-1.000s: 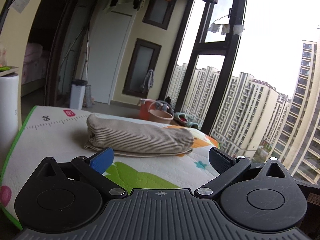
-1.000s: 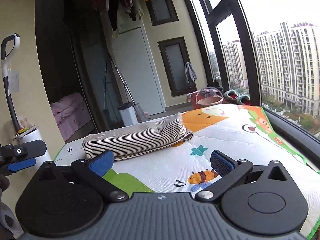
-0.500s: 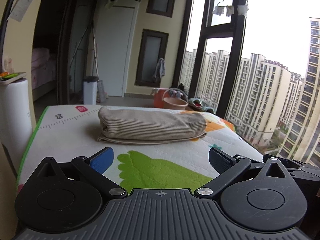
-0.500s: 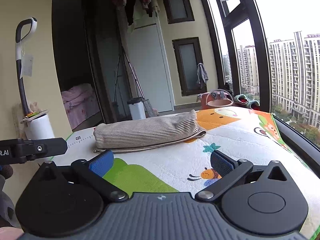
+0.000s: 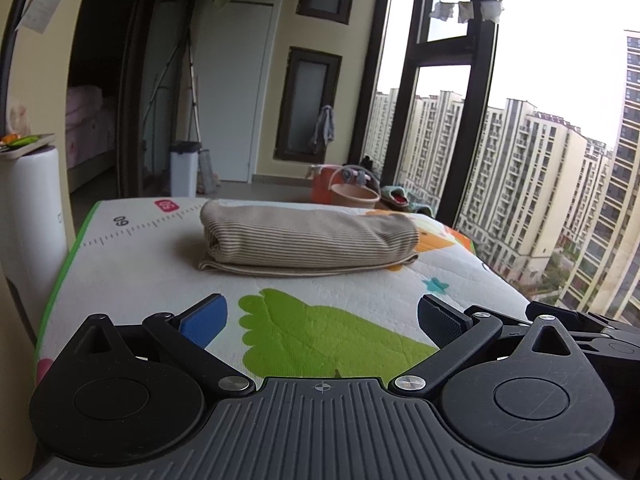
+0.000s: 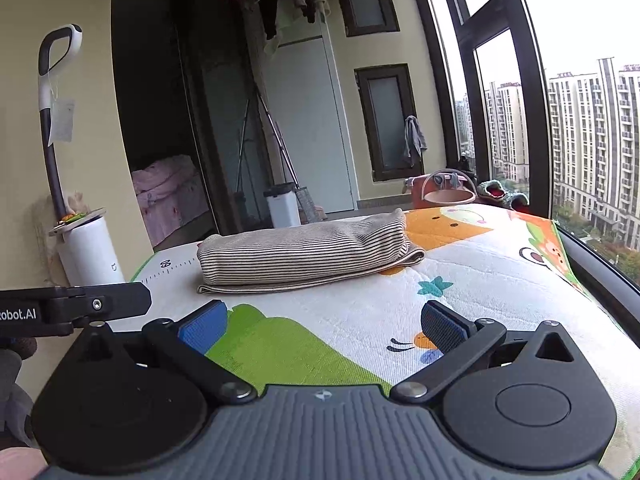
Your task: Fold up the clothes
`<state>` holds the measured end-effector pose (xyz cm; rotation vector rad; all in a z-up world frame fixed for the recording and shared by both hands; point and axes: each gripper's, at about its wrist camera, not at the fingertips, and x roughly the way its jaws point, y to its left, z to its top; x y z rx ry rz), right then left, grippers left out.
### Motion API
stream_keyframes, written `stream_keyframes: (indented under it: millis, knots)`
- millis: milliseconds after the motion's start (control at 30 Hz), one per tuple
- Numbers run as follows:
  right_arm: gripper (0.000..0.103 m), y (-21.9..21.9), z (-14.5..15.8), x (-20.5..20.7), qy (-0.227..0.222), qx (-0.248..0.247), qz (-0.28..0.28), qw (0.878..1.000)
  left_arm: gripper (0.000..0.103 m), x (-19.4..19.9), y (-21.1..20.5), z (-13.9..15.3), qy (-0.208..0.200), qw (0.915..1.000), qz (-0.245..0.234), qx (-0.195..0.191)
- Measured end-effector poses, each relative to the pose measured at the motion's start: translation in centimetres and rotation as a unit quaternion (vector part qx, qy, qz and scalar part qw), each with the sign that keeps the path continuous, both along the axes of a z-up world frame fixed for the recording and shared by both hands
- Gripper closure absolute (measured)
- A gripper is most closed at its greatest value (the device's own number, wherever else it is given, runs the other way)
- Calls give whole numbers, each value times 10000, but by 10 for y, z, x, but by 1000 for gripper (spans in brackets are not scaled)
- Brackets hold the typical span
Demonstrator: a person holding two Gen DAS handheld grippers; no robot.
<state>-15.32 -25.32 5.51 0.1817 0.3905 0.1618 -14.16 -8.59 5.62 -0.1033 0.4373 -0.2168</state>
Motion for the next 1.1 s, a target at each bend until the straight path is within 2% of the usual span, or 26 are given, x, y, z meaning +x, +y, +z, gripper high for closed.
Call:
stream_keyframes:
  millis: [1100]
  knots:
    - [0,-1,-8,5,318,121,149,9993,0,1,-2,-5,156,9999,-33,-62]
